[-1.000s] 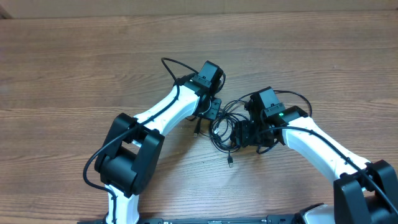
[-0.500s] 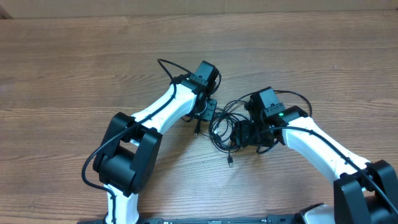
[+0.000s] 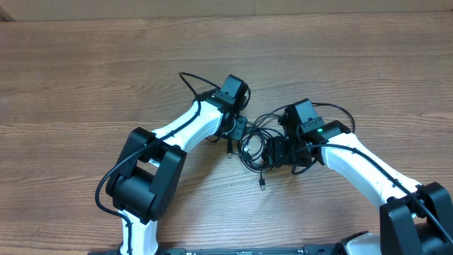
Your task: Untangle cables
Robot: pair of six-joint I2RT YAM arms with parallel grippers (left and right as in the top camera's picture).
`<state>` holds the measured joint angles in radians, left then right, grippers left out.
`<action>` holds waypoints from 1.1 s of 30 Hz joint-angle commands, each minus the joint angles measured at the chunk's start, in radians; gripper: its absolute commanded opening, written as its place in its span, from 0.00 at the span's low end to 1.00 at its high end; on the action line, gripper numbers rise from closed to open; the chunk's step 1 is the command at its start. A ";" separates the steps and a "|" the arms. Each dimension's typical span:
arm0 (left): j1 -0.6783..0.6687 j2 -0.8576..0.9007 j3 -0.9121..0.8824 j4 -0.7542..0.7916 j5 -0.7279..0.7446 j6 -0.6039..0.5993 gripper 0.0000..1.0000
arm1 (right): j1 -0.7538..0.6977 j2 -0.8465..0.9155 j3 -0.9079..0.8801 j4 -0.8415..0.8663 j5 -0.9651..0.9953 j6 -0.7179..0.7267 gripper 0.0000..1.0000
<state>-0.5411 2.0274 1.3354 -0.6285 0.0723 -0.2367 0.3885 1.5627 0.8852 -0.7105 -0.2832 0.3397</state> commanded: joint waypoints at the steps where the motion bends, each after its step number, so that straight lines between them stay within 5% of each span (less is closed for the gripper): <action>1: 0.005 0.013 -0.007 0.000 0.014 -0.011 0.04 | 0.003 0.002 -0.003 0.006 0.006 -0.005 0.65; 13: 0.046 0.013 -0.002 0.012 0.353 -0.012 0.04 | 0.003 0.002 -0.003 -0.002 0.006 -0.005 0.65; 17: 0.086 0.013 0.008 0.017 0.494 -0.014 0.04 | 0.003 0.002 -0.003 0.000 0.006 -0.005 0.49; 21: 0.140 0.013 0.009 0.041 0.685 -0.014 0.04 | 0.003 0.002 -0.003 0.000 -0.018 -0.005 0.44; 33: 0.217 0.013 0.009 0.087 0.887 -0.044 0.04 | 0.003 0.002 -0.003 0.141 -0.167 -0.003 0.83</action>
<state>-0.3252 2.0277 1.3338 -0.5491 0.8875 -0.2527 0.3885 1.5627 0.8833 -0.5911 -0.3813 0.3374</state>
